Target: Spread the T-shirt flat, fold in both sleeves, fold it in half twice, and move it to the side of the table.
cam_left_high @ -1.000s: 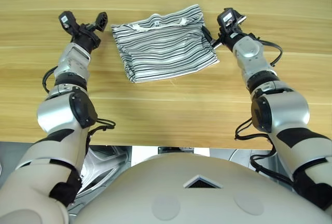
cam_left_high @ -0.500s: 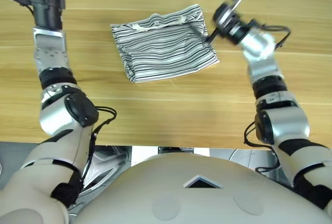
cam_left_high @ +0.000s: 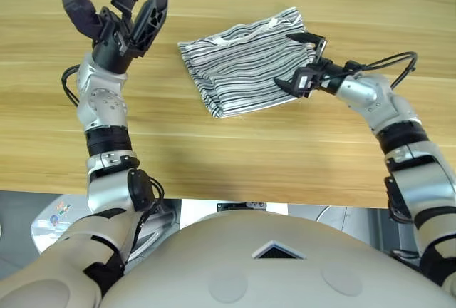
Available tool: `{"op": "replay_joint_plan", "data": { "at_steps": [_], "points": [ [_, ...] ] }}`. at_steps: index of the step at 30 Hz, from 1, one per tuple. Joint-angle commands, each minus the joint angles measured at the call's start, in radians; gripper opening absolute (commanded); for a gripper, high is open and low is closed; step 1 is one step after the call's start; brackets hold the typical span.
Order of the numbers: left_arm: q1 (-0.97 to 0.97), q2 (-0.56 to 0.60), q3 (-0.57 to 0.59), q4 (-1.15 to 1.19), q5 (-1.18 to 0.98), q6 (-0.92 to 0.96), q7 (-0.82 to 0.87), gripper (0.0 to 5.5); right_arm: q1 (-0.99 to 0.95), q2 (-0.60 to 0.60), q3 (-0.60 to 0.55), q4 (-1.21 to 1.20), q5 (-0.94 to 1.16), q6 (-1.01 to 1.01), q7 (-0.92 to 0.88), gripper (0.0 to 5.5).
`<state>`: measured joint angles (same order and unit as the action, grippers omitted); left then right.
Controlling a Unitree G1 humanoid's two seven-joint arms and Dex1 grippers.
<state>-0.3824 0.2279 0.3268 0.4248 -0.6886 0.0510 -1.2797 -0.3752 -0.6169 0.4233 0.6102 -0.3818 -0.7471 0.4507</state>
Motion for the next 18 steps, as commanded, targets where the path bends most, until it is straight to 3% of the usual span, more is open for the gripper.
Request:
{"op": "replay_joint_plan", "data": {
  "at_steps": [1, 5, 10, 18],
  "points": [
    [0.034, 0.01, -0.068, -0.015, 0.086, -0.088, -0.034, 4.91, 0.332, -0.234, 0.137, -0.519, 0.248, 0.037, 0.316, 5.4],
    [0.065, 0.019, -0.109, -0.019, 0.136, -0.16, -0.052, 4.91, 0.374, -0.231, 0.138, -0.749, 0.318, 0.131, 0.353, 5.4],
    [0.094, 0.029, -0.144, -0.052, 0.155, -0.213, -0.07, 4.91, 0.31, -0.084, 0.129, -0.74, 0.214, 0.262, 0.317, 5.4],
    [0.109, 0.031, -0.17, -0.07, 0.155, -0.232, -0.046, 4.91, 0.255, -0.007, 0.109, -0.771, 0.19, 0.324, 0.336, 5.4]
  ]
}}
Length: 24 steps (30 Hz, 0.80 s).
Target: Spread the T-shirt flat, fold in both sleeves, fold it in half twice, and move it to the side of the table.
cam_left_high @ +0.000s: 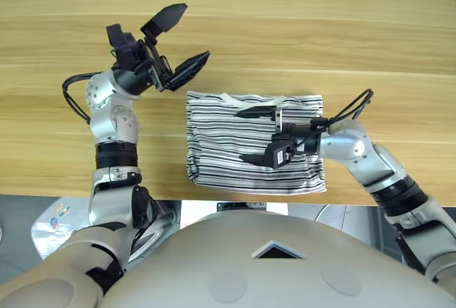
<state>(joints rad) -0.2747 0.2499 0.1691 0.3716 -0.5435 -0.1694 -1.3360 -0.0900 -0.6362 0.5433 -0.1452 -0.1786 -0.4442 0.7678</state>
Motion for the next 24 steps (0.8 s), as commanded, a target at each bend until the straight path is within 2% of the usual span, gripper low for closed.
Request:
{"op": "replay_joint_plan", "data": {
  "at_steps": [1, 7, 11, 19, 24],
  "points": [
    [0.001, 0.009, -0.014, -0.017, 0.009, -0.012, 0.012, 4.91, -0.033, 0.013, 0.002, -0.004, -0.027, 0.021, 0.031, 5.4],
    [-0.005, 0.01, -0.018, -0.017, -0.002, -0.004, 0.017, 4.91, -0.051, 0.01, 0.109, 0.184, -0.094, -0.012, 0.147, 5.4],
    [-0.004, 0.008, -0.019, -0.019, -0.005, 0.0, 0.021, 4.91, -0.071, 0.038, 0.13, 0.287, -0.064, -0.028, 0.168, 5.4],
    [0.008, 0.005, -0.012, -0.035, -0.022, 0.017, 0.041, 4.91, -0.229, 0.332, -0.041, 0.579, -0.06, 0.063, -0.243, 5.4],
    [0.018, 0.007, -0.007, -0.046, -0.028, 0.022, 0.048, 4.91, -0.337, 0.476, -0.149, 0.766, -0.079, 0.132, -0.518, 5.4]
  ]
}}
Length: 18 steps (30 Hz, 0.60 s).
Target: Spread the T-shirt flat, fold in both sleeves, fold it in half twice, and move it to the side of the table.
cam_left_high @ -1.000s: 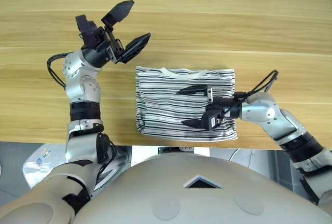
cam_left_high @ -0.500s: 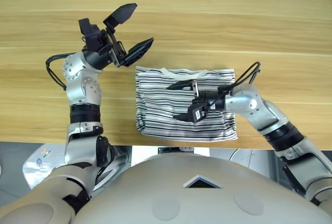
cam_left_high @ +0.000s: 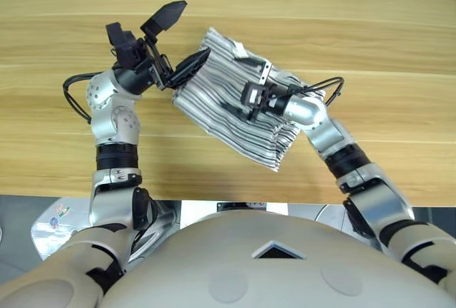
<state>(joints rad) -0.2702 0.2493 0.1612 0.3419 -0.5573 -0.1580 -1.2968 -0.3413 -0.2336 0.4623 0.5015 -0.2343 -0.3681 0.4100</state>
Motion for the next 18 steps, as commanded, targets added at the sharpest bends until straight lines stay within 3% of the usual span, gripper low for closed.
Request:
{"op": "replay_joint_plan", "data": {
  "at_steps": [1, 5, 12, 18],
  "points": [
    [0.016, 0.006, 0.003, -0.02, -0.016, 0.013, 0.011, 4.91, -0.114, 0.1, -0.094, 0.173, -0.026, 0.08, -0.224, 5.4],
    [0.036, 0.005, 0.008, -0.035, -0.026, 0.012, 0.019, 4.91, -0.189, 0.199, -0.195, 0.345, -0.004, 0.184, -0.447, 5.4],
    [0.078, 0.006, 0.019, -0.07, -0.045, 0.01, 0.038, 4.91, -0.197, 0.33, -0.262, 0.395, -0.006, 0.222, -0.682, 5.4],
    [0.088, -0.001, 0.015, -0.066, -0.04, -0.003, 0.041, 4.91, -0.182, 0.242, -0.297, 0.178, -0.04, 0.204, -0.721, 5.4]
  ]
}}
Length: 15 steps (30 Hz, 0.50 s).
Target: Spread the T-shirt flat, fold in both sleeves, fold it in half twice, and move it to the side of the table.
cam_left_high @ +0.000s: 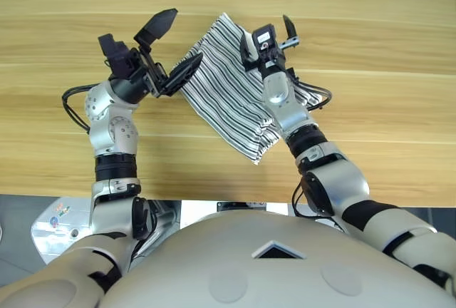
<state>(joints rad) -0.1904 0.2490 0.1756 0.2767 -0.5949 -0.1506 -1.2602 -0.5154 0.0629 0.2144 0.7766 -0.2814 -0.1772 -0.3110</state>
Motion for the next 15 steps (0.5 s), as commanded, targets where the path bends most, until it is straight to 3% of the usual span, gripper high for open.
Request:
{"op": "replay_joint_plan", "data": {
  "at_steps": [1, 8, 12, 15],
  "points": [
    [0.007, -0.002, 0.0, 0.005, 0.0, -0.014, 0.004, 4.91, -0.006, -0.071, -0.072, -0.136, 0.027, 0.023, 0.022, 5.4],
    [-0.018, 0.025, -0.027, 0.072, 0.092, -0.1, 0.016, 4.91, -0.024, -0.189, -0.172, -0.313, 0.033, 0.085, 0.027, 5.4],
    [-0.02, 0.196, -0.067, 0.18, 0.406, -0.38, 0.103, 4.91, -0.063, -0.294, -0.18, -0.249, -0.026, 0.096, 0.028, 5.4],
    [-0.012, 0.348, -0.041, 0.173, 0.465, -0.482, 0.095, 4.91, -0.06, -0.328, -0.181, -0.221, -0.032, 0.089, 0.04, 5.4]
  ]
}}
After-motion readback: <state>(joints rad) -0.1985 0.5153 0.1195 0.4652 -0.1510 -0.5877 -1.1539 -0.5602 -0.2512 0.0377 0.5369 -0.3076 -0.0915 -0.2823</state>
